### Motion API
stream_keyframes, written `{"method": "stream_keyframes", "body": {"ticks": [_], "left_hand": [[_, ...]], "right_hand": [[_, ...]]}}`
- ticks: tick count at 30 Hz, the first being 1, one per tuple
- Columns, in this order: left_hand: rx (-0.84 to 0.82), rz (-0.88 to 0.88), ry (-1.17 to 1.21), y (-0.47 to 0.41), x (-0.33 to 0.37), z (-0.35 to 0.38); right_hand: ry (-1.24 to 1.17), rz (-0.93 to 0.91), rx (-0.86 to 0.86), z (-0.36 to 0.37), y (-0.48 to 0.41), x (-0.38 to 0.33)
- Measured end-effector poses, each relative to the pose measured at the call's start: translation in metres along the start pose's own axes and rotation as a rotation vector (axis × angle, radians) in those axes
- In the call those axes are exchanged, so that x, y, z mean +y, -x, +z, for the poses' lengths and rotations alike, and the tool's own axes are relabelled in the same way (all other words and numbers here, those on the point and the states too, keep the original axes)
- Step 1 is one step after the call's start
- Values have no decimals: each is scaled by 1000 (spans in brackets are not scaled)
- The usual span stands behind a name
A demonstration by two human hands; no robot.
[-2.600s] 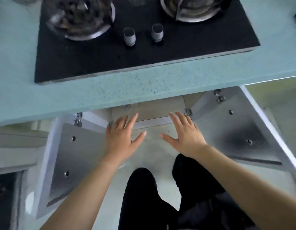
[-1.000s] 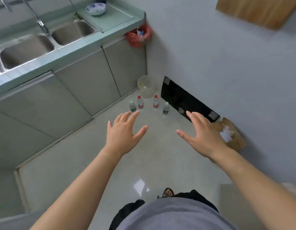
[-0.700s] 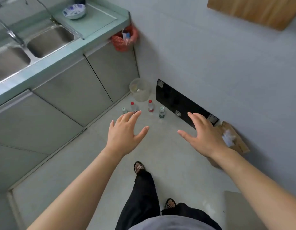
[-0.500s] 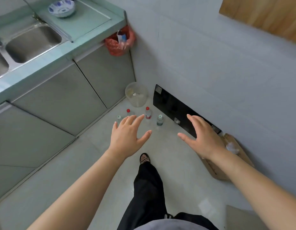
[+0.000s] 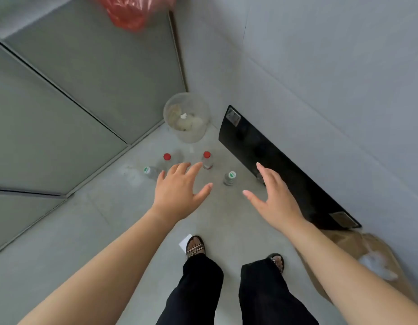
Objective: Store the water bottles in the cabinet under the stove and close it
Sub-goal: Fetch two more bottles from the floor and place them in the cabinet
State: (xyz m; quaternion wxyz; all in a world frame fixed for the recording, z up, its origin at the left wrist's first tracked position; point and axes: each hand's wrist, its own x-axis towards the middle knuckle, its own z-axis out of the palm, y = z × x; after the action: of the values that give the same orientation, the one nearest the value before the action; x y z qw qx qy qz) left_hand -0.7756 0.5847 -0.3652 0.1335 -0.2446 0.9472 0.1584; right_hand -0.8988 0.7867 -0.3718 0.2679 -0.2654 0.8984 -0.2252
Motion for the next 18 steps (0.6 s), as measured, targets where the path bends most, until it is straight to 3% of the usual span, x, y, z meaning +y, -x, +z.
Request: {"method": "stream_keyframes", "body": {"ticks": [5, 10, 18], "left_hand": [[-11, -90, 17, -88, -38, 168], [-18, -42, 7, -172, -68, 328], [0, 41, -24, -248, -112, 493]], "right_hand": [[-31, -12, -15, 122, -100, 115], [-205, -63, 61, 246, -170, 201], [-404, -178, 334, 366, -233, 254]]}}
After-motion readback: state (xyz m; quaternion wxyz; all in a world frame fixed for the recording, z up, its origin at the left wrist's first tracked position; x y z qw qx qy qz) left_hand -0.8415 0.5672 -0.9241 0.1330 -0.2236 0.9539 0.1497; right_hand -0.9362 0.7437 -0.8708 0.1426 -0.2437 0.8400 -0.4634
